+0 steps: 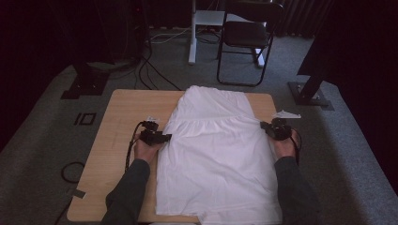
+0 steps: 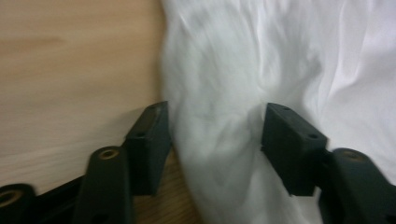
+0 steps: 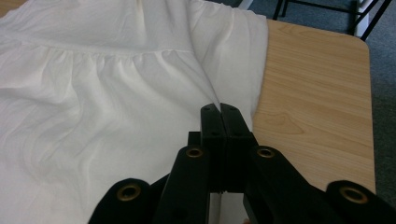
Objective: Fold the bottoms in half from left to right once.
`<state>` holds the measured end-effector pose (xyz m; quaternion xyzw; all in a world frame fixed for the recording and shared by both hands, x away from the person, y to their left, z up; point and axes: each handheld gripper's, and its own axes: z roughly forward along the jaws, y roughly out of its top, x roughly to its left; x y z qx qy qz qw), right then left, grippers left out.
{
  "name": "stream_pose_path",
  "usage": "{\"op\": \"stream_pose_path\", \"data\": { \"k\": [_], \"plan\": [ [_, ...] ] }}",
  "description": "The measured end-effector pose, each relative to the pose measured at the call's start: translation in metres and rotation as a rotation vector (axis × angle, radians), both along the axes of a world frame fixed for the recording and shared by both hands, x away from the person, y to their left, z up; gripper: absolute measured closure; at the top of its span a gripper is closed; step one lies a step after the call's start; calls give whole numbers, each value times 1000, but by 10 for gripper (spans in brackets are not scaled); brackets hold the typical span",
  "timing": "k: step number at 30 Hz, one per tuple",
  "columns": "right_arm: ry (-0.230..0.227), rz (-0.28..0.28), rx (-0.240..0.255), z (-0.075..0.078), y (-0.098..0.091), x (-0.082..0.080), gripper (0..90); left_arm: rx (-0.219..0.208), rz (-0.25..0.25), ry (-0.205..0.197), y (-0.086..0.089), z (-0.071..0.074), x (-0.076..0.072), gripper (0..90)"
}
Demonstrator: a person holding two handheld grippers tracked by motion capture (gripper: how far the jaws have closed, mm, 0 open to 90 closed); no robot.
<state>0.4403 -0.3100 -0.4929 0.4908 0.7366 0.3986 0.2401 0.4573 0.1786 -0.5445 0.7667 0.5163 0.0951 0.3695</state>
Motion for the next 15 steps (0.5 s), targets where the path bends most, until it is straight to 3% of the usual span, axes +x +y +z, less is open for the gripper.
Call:
{"op": "stream_pose_path", "data": {
  "k": [1,2,3,4,5,6,7,8,9,11,12,13,14,15],
  "plan": [
    [0,2,-4,0,0,0,893,0,0,0,0,0,0,580],
    [0,3,-9,1,-1,0,893,-25,-32,33,-1,0,1,715],
    [0,3,-9,1,-1,0,893,-43,-47,43,0,1,2,715],
    [-1,2,-15,2,-3,-1,893,-25,-35,11,4,6,-2,868],
    [-1,2,-15,2,-3,-1,893,-25,-35,11,4,6,-2,877],
    [-11,-4,-30,5,-4,-3,894,-77,-24,-71,13,22,-14,882],
    [-31,-18,-39,7,-6,-6,895,-123,-20,-126,18,33,-25,883],
    [-53,-40,-33,9,-9,-9,895,-145,-15,-163,21,40,-33,885],
    [-68,-63,-22,11,-11,-11,896,-139,-20,-210,23,50,-44,885],
    [-75,-96,-12,10,-14,-13,897,-133,-36,-222,22,53,-49,880],
    [-12,-119,-122,-6,-11,-6,897,-88,-73,-188,15,53,-50,838],
    [-12,-119,-122,-6,-11,-6,897,-88,-73,-188,15,53,-50,771],
    [47,-154,-172,-23,-11,-1,896,-28,-50,-173,11,46,-45,651],
    [68,-166,-163,-29,-12,1,896,-51,-35,-156,13,43,-42,612]
  ]
}}
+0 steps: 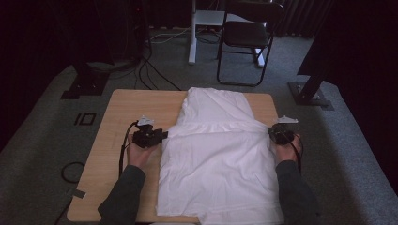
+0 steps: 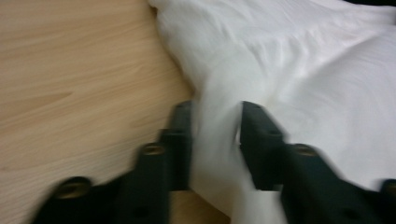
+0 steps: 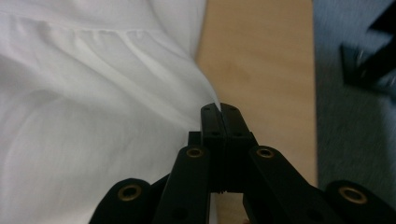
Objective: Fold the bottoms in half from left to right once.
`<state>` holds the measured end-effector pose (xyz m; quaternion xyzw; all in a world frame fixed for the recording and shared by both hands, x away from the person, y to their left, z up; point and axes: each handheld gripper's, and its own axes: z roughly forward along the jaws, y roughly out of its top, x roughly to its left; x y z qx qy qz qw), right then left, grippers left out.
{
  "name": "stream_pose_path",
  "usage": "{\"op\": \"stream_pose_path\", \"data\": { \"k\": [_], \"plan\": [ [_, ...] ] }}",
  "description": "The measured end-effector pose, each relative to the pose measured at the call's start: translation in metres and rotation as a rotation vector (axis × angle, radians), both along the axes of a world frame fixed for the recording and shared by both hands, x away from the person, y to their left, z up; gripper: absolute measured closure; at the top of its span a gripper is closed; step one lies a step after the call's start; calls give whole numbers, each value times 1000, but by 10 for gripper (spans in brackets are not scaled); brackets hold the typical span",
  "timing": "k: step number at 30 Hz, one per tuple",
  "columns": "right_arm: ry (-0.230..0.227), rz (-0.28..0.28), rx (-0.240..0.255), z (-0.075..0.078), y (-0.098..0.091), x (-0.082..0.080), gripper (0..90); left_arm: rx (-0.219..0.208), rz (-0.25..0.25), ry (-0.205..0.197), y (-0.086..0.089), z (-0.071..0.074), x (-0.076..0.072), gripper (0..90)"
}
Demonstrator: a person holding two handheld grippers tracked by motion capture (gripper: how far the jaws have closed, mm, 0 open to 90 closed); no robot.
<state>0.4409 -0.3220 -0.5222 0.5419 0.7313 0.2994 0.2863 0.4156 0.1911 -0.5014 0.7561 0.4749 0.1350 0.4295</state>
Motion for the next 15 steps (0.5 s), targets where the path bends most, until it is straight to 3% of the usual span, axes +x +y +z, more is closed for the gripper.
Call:
{"op": "stream_pose_path", "data": {
  "k": [2,6,9,12,14,15],
  "plan": [
    [28,-12,17,-11,-3,1,895,-40,25,22,2,-5,7,535],
    [65,4,31,-21,-3,3,893,-56,33,43,-3,-10,18,460],
    [85,8,36,-25,-2,4,891,-18,45,61,-16,-20,32,437],
    [96,17,37,-31,-1,4,889,75,42,107,-32,-36,42,438],
    [94,13,53,-31,-2,3,889,100,31,118,-34,-41,43,497],
    [96,17,69,-32,-2,1,888,119,7,103,-36,-45,40,594]
  ]
}}
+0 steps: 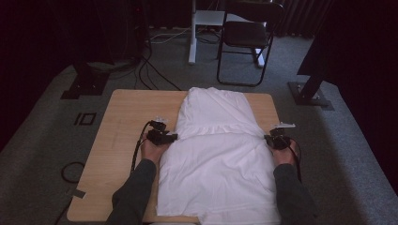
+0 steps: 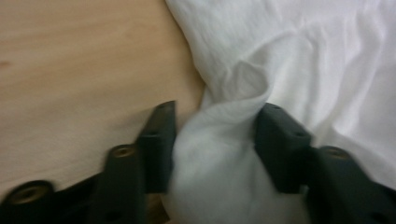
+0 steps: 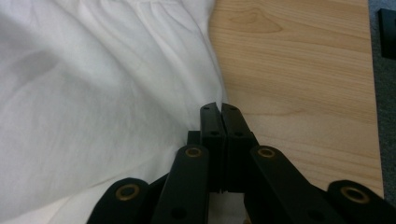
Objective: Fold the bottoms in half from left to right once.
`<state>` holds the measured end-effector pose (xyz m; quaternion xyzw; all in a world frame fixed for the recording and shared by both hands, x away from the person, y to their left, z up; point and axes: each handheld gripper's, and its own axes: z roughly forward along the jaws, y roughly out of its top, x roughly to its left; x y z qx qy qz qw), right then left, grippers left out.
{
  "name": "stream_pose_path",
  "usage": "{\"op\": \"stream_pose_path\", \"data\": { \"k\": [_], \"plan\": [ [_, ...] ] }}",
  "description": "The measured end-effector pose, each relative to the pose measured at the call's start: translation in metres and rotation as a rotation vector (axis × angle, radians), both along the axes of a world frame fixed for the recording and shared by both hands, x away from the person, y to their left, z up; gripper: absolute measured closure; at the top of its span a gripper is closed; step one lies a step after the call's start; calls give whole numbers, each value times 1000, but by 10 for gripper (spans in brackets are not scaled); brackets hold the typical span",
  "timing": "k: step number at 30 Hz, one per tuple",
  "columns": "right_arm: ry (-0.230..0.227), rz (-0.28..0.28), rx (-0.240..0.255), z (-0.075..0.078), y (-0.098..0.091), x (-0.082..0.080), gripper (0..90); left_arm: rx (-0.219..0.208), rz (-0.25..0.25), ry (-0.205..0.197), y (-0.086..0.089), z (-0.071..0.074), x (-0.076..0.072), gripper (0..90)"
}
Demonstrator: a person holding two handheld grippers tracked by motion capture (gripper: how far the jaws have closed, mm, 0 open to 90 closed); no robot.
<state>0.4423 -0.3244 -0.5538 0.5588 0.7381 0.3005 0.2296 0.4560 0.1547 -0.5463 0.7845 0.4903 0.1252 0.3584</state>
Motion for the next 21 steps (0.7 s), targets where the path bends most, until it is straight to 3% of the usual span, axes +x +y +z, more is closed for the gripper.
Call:
{"op": "stream_pose_path", "data": {
  "k": [2,4,6,10,12,16,21],
  "plan": [
    [2,6,0,0,1,-2,888,34,-3,-4,1,1,-3,760],
    [-3,12,1,-1,3,-7,890,52,-6,-17,5,1,-6,847],
    [-7,18,0,-1,4,-9,890,69,-11,-34,11,1,-14,860],
    [-1,59,53,-3,11,-37,891,52,2,-52,34,-2,-38,873],
    [9,83,81,-4,14,-55,892,49,-2,-59,45,-3,-54,872],
    [22,135,88,-5,21,-97,891,66,-12,-72,57,-3,-93,874],
    [37,140,100,-6,21,-144,891,74,-39,-66,63,-4,-138,878]
  ]
}}
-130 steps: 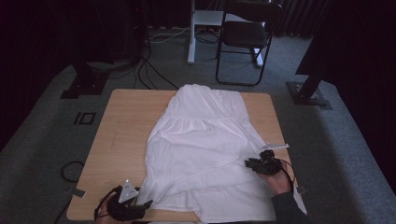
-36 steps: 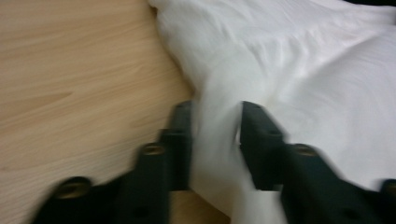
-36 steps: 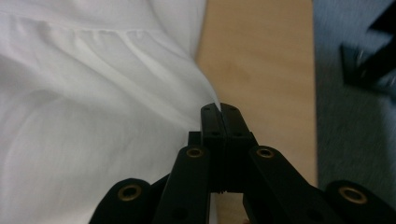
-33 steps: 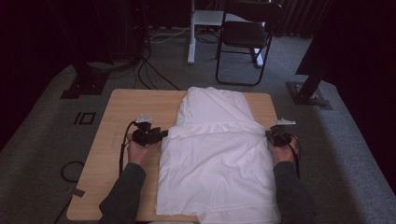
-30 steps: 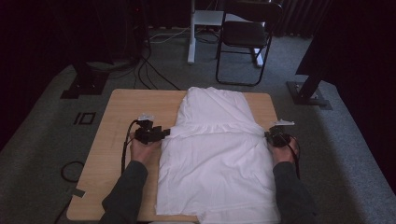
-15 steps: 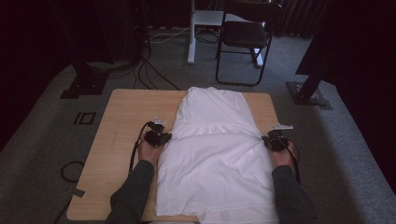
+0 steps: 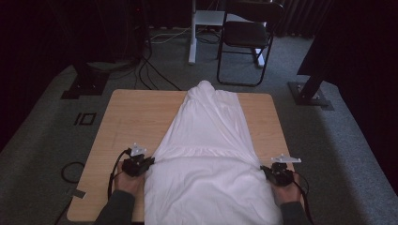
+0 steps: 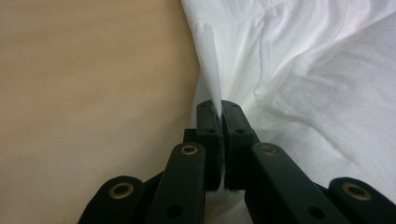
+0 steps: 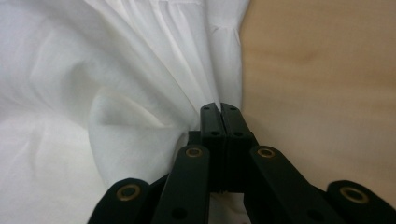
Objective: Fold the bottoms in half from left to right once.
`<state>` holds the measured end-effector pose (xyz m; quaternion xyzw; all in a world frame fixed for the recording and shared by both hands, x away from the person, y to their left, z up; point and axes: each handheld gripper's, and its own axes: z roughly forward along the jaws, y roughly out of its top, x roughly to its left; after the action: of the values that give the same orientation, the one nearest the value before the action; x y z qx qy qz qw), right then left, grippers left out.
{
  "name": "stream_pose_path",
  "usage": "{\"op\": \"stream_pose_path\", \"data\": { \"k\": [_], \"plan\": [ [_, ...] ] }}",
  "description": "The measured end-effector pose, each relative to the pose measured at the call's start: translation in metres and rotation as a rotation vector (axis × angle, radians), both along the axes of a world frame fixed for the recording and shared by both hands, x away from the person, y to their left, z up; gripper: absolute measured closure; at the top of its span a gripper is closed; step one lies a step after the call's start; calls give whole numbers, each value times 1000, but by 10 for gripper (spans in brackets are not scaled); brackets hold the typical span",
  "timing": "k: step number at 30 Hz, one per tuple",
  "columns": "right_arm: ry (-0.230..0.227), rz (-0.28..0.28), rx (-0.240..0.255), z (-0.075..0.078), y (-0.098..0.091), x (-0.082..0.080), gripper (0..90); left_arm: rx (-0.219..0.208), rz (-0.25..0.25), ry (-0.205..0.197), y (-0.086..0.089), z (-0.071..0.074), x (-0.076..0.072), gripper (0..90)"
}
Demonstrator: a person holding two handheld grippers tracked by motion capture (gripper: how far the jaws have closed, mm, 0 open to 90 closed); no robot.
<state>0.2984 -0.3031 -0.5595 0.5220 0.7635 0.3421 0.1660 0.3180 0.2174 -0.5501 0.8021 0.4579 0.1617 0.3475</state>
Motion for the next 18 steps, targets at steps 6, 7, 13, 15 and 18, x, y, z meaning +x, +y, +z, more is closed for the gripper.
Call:
{"op": "stream_pose_path", "data": {
  "k": [6,7,13,15,18],
  "plan": [
    [31,27,13,3,-2,-22,744,-17,-15,-44,2,6,-10,751],
    [6,31,16,6,-3,-18,665,-34,-1,-51,4,9,-6,701],
    [-118,74,9,39,19,31,611,-76,17,-71,2,18,25,604],
    [-131,105,7,43,34,58,614,-73,14,-57,-4,15,34,601],
    [-102,128,37,42,54,97,595,-63,-5,-43,-13,10,40,601]
  ]
}}
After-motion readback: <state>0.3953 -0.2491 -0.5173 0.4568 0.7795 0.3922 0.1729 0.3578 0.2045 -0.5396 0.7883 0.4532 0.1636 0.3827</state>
